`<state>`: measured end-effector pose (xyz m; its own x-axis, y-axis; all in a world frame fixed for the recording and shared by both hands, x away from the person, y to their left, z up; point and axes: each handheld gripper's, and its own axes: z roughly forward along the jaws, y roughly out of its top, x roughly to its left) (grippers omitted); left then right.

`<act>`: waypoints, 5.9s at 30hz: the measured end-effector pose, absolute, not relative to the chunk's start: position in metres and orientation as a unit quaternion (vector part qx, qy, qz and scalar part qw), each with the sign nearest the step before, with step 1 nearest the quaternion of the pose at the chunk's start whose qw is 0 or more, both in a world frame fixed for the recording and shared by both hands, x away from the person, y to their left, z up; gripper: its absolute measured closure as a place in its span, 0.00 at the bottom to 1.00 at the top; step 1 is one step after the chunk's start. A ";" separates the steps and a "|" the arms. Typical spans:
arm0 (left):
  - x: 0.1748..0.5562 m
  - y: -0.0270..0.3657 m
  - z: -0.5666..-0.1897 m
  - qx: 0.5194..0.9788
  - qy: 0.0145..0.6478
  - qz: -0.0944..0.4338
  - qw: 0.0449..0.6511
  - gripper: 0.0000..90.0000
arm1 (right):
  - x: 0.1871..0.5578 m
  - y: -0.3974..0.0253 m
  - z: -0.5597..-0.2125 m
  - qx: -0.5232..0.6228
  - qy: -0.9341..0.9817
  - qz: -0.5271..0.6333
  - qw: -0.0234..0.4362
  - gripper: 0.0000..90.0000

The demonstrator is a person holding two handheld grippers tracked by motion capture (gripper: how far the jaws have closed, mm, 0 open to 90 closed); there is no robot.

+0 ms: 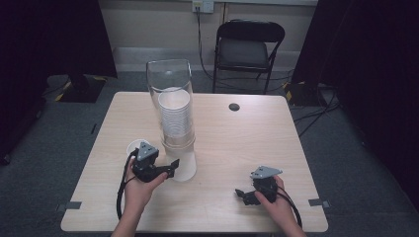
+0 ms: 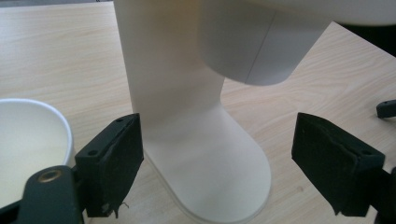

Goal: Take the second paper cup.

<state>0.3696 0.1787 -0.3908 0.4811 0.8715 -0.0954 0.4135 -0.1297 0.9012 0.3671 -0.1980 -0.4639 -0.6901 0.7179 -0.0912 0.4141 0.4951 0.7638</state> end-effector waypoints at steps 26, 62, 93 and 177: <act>0.383 0.153 -0.375 0.683 0.412 0.291 0.528 0.24 | 0.367 -0.198 -0.464 0.336 0.841 0.372 0.204 0.09; 0.383 0.149 -0.381 0.693 0.385 0.323 0.517 0.38 | 0.366 -0.198 -0.464 0.338 0.839 0.373 0.206 0.10; 0.381 0.146 -0.381 0.707 0.380 0.341 0.488 0.39 | 0.365 -0.198 -0.464 0.344 0.837 0.372 0.207 0.10; 0.335 0.212 -0.470 0.753 0.437 0.255 0.421 0.39 | 0.366 -0.198 -0.464 0.341 0.838 0.372 0.206 0.09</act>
<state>0.3346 0.2119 -0.4703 0.4887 0.8723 0.0161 0.4422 -0.2636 0.8573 0.3657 -0.1977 -0.4640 -0.6825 0.7251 -0.0919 0.4180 0.4904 0.7647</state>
